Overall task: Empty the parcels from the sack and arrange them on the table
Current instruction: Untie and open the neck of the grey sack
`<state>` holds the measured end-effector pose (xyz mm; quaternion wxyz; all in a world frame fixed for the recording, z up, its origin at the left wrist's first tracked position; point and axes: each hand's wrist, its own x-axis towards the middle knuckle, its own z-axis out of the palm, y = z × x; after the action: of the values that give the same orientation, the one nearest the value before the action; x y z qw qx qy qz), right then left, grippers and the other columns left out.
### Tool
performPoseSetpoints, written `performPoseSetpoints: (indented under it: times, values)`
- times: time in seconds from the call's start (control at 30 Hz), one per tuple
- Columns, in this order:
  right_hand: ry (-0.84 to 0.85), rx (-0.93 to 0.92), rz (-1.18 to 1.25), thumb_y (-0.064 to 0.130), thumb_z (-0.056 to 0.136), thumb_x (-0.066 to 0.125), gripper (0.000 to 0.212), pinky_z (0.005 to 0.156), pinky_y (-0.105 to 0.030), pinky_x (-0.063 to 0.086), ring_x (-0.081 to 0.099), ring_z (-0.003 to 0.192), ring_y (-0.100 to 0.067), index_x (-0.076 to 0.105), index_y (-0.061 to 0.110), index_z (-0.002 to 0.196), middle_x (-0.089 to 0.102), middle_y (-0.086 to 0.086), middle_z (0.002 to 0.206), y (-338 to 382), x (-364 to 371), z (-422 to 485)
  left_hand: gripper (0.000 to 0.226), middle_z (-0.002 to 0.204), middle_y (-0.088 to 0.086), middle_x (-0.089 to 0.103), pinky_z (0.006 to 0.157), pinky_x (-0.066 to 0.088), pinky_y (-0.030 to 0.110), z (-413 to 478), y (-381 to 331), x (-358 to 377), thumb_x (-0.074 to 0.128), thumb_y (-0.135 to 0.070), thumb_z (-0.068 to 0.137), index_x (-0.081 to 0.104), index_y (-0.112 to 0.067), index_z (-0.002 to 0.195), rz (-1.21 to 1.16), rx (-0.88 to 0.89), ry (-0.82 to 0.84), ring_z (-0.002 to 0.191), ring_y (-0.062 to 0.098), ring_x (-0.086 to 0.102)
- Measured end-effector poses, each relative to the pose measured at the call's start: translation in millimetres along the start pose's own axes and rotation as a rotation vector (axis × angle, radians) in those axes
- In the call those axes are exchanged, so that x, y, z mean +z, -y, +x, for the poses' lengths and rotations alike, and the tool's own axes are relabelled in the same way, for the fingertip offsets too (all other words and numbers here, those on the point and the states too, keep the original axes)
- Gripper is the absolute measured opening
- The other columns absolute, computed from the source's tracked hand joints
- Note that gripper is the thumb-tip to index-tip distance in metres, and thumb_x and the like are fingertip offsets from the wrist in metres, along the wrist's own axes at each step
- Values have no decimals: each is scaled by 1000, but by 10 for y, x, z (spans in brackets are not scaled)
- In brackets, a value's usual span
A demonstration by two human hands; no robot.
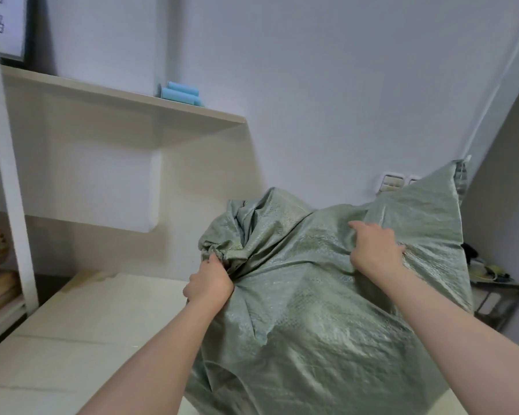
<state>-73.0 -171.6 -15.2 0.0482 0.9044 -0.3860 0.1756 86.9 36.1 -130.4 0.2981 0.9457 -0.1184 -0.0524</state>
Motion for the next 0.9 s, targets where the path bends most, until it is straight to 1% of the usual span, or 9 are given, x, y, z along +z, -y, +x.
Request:
performPoseSetpoints:
  times: [0.1,0.23,0.33,0.4,0.53,0.67,0.77,0.83,0.9]
  values:
    - [-60,-101,39,4,82,53,60,88,-46,51,55,113,-34,51,28,137,66,-9,116,194,-6,-8,48,135,6,50,95,45,43,82,220,0,46,-17,89,35,-20,136,-42,-29,1,121,32,51]
    - [-101,-138,-42,6,85,54,53,82,-37,48,52,118,-29,51,24,135,62,-6,122,553,33,-80,51,135,7,51,96,43,41,182,555,-5,46,-19,89,34,-20,139,-69,-84,36,122,32,52]
    - [-137,-113,-144,4,85,55,49,82,-37,46,43,122,-29,45,9,133,49,-11,129,859,119,-149,55,135,7,53,95,43,40,190,814,11,47,-26,88,32,-24,141,-103,-110,59,121,33,52]
    - [-135,-98,-230,4,85,55,42,84,-38,45,39,124,-29,51,7,126,43,-12,131,1041,168,-183,58,132,7,54,93,44,40,157,968,5,48,-28,87,32,-23,143,-134,-116,74,120,32,54]
    - [-161,-138,-400,11,91,51,27,86,-37,41,39,122,-29,65,12,114,52,-10,125,1187,213,-169,57,130,9,56,92,44,36,81,1142,-78,49,-24,85,34,-21,141,-184,-150,107,118,32,55]
    - [-213,-123,-193,24,95,52,21,100,-47,37,52,113,-35,69,14,103,67,-15,110,1228,243,-45,55,114,13,62,91,52,37,179,1160,-92,50,-23,72,51,-11,126,-596,-330,133,102,34,60]
    - [-150,-161,188,27,97,49,20,92,-42,45,62,102,-35,65,15,101,72,-15,100,1499,334,-179,63,107,13,64,87,55,49,563,1223,321,53,-27,63,53,-15,125,-863,-431,148,94,36,64]
    - [-150,-229,174,23,96,48,19,96,-42,41,61,105,-32,61,16,108,70,-11,104,1695,460,-293,64,106,12,64,86,55,51,551,1128,425,58,-29,67,49,-18,129,-897,-437,165,93,36,64]
    - [-154,-293,-29,20,94,49,28,110,-52,28,51,120,-29,54,15,121,62,-9,121,1740,532,-275,59,115,14,61,92,53,48,322,952,277,59,-26,76,45,-15,133,-853,-418,145,101,36,60]
